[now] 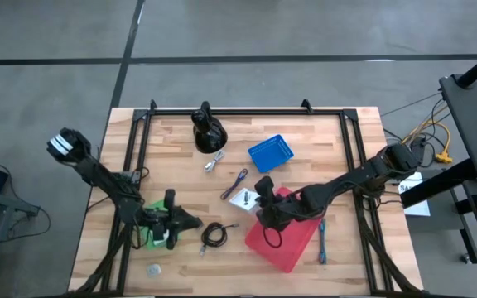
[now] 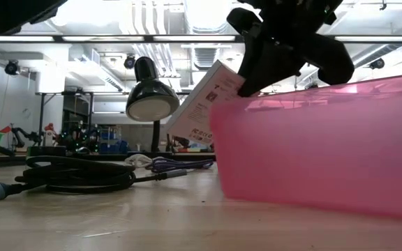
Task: Pick and place items into bin
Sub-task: Put the white card reader box into the green bin
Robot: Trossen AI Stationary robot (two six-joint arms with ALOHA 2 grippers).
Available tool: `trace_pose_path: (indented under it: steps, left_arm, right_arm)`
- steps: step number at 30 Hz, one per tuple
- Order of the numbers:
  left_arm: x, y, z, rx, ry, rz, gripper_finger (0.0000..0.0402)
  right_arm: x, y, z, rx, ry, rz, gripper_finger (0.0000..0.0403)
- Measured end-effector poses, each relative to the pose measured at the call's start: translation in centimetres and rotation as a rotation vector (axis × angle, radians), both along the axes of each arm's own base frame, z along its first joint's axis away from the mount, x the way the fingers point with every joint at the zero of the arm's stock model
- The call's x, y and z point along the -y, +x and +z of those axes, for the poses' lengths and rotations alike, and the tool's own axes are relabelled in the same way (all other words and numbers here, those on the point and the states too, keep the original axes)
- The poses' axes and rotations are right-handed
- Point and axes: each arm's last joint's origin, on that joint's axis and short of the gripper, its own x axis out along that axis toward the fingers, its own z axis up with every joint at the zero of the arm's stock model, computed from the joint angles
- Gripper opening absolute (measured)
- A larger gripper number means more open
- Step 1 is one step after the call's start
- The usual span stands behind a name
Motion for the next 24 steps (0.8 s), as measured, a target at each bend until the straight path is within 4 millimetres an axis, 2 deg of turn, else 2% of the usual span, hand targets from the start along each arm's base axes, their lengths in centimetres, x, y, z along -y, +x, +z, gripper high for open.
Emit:
trace_pose_path:
  steps: [5,9,17,24]
  left_arm:
    - [0.2,0.2,-0.6,-0.013,0.122,0.009,0.013]
    - [0.2,0.2,-0.5,0.016,0.207,0.019,0.0161]
    - [0.1,0.1,-0.1,0.034,0.187,0.023,0.0167]
    - [0.1,0.1,-0.1,0.035,0.183,0.023,0.0167]
  right_arm:
    - [-0.2,-0.1,0.8,0.05,0.019,0.008,0.0038]
    - [-0.3,-0.3,1.9,0.157,0.031,0.055,0.0038]
    - [-0.2,-2.4,3.8,0.377,0.173,0.231,0.0038]
    - [-0.1,-4.1,3.4,0.641,0.263,0.429,0.0038]
